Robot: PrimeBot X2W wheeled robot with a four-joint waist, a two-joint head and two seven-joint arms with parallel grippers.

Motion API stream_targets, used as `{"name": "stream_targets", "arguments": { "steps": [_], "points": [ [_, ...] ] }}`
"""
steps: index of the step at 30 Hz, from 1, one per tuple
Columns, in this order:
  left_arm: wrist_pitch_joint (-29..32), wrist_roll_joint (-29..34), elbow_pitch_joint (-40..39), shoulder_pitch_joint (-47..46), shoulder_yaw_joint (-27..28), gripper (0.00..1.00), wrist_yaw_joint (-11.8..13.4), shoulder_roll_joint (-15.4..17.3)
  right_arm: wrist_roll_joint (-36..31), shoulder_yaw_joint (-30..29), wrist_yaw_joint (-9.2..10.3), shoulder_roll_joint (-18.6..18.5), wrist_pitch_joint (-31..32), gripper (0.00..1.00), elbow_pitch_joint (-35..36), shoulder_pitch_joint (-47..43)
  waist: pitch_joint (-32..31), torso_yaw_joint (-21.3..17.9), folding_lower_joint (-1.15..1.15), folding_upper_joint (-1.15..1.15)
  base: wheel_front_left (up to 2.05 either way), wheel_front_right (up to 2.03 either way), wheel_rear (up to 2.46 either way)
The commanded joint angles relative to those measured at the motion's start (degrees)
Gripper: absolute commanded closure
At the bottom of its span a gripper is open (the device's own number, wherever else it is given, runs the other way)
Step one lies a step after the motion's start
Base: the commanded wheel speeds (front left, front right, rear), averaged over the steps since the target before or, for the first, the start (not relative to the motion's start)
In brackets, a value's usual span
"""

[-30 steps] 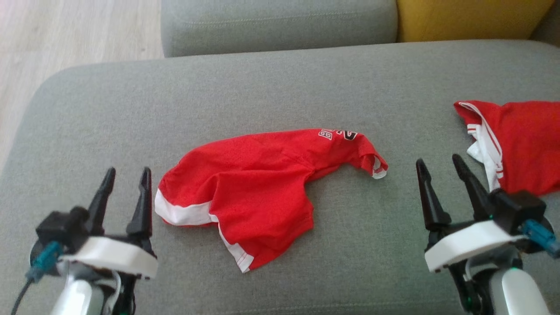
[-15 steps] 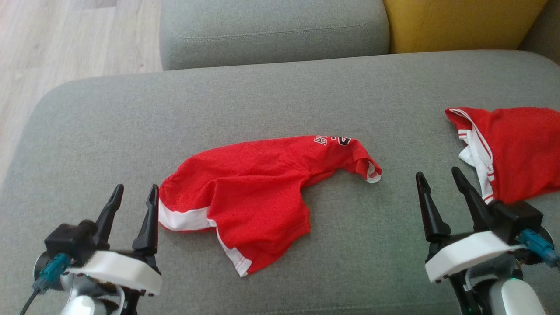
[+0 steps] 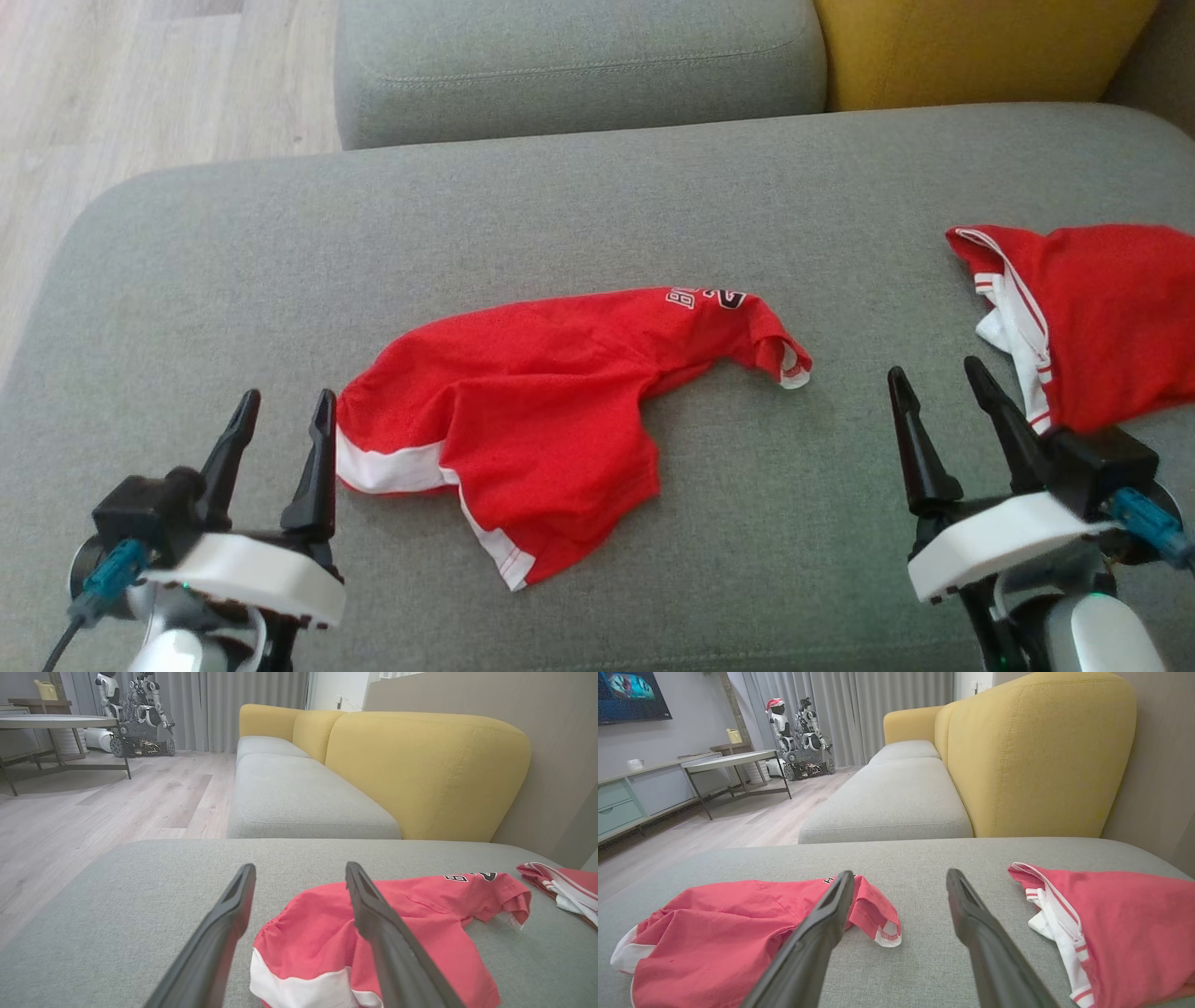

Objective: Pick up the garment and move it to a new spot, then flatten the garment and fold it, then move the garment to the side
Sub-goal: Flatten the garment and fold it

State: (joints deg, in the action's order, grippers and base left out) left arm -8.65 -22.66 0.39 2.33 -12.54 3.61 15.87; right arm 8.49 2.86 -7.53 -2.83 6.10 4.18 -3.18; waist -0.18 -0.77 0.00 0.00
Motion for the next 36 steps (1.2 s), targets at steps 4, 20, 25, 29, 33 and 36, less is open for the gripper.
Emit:
{"name": "stream_targets", "arguments": {
  "steps": [4, 20, 25, 29, 33, 36],
  "points": [
    [-0.2, 0.2, -1.6, -2.3, 1.9, 0.00, 0.4, 1.5, -0.4, 1.0, 0.04, -0.7, 0.0, 0.00, 2.5, 1.7, 0.1, 0.1, 0.00, 0.00, 0.00, 0.00, 0.00],
    [-0.8, 0.2, -1.0, -6.2, 0.6, 0.00, -0.1, 1.3, 3.6, 22.0, 0.04, -1.8, 0.8, 0.00, -8.2, 4.8, 4.5, 2.5, 0.00, 0.00, 0.00, 0.00, 0.00],
    [-1.5, 0.3, 0.1, -8.7, -0.2, 0.00, -0.8, 0.9, 5.6, 30.6, 0.04, -1.5, -1.2, 0.00, -15.6, 9.8, 6.8, 4.0, 0.00, 0.00, 0.00, 0.00, 0.00],
    [-2.1, 0.5, 1.1, -10.7, -1.1, 0.00, -1.4, 0.3, 5.6, 34.4, 0.04, -1.1, -3.0, 0.00, -22.8, 14.6, 8.4, 5.4, 0.00, 0.00, 0.00, 0.00, 0.00],
    [-2.9, 0.6, 2.2, -12.2, -1.6, 0.00, -1.8, -0.2, 4.2, 37.2, 0.04, -0.8, -4.5, 0.00, -29.7, 18.7, 9.6, 6.3, 0.00, 0.00, 0.00, 0.00, 0.00],
    [-3.4, 0.6, 3.0, -12.9, -1.8, 0.00, -1.9, -0.5, 3.9, 38.9, 0.04, -0.4, -5.7, 0.64, -34.0, 20.8, 10.1, 6.6, 0.00, 0.00, 0.00, 0.00, 0.00]
  ]
}}
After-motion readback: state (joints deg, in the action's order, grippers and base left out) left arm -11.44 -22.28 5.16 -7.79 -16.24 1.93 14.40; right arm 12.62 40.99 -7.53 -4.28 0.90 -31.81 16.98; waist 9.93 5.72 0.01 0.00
